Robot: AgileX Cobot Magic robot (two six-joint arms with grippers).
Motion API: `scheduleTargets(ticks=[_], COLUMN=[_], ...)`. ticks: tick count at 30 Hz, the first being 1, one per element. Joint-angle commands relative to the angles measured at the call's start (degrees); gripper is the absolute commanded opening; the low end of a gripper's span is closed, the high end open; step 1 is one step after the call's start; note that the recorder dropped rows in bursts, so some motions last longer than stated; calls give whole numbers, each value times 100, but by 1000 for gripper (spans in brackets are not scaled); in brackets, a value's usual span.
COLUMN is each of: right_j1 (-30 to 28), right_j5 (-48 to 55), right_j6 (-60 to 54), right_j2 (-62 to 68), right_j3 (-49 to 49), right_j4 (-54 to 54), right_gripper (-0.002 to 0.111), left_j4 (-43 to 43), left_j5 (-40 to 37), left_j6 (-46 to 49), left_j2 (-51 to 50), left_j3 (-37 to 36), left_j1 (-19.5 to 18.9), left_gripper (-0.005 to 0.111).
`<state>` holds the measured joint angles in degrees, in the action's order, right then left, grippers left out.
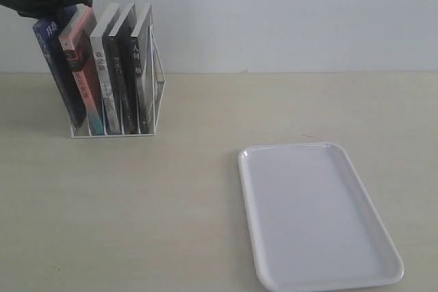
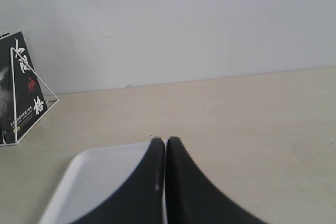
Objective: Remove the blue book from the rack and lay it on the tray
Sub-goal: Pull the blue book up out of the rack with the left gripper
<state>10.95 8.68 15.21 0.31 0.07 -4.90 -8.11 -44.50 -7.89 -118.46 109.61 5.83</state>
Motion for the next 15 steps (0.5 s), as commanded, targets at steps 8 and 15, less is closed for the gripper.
scheduleTargets(ticks=[8, 15], right_j1=[-18, -18], right_j5=[-33, -33], right_j6=[-8, -8], right_j2=[-31, -31], right_j3=[-7, -7], right_j4=[-10, -10], right_gripper=[0, 0], left_j4=[0, 0], left_j5=[150, 117], left_j6=[6, 72], left_j2=[790, 1370], left_j3=[39, 39], left_j1=[0, 0], left_gripper=[11, 7])
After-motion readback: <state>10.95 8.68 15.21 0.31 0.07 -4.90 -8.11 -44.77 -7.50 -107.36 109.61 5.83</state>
